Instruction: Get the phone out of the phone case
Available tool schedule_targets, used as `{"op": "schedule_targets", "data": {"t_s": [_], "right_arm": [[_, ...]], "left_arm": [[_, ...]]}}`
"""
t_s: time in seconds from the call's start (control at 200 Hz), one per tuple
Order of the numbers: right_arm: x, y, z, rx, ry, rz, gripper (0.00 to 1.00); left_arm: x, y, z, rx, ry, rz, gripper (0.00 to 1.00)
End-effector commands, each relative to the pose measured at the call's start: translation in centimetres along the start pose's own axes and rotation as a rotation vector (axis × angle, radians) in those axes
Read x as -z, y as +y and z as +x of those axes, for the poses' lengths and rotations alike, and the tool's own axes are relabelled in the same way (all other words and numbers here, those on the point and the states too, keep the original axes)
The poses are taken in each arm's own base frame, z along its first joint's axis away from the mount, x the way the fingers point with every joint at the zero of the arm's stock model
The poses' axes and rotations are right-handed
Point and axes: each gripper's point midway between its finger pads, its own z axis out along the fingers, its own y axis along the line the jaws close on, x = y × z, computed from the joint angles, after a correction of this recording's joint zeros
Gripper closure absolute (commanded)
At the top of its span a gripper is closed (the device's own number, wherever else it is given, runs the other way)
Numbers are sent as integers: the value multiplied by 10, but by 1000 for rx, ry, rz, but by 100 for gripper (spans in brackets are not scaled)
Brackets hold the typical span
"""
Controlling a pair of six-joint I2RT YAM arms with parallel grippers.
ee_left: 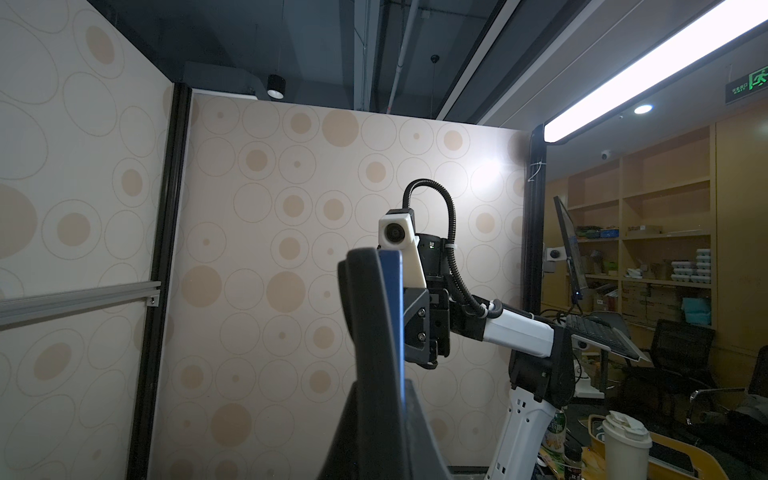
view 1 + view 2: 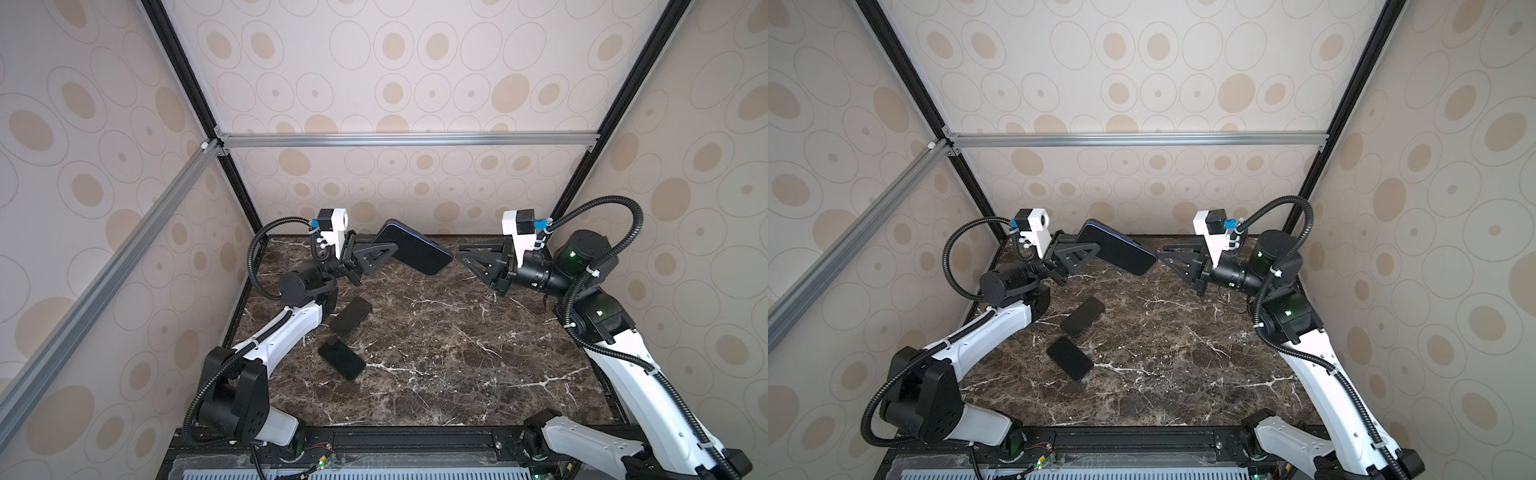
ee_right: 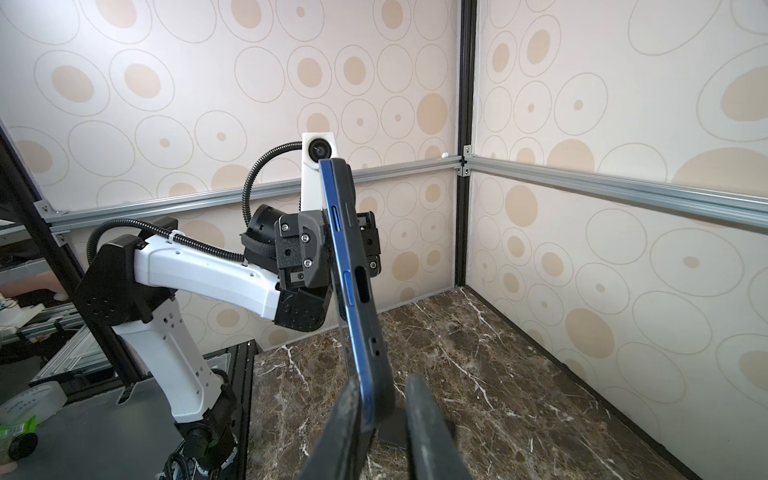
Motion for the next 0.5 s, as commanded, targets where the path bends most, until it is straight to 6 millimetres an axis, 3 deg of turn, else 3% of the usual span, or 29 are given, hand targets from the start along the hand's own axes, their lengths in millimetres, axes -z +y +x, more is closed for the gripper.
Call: {"op": "schedule_targets", "data": {"t_s": [0.0,0.495], "right_arm": [[1,11,-7,22,-9,-44,76],[-5,-6,3,-12,27,13,76]], "left_arm": [[-3,-56,-35,-259,-98,164,100],[-5,-58,-35,-263,-92,176,100]]}}
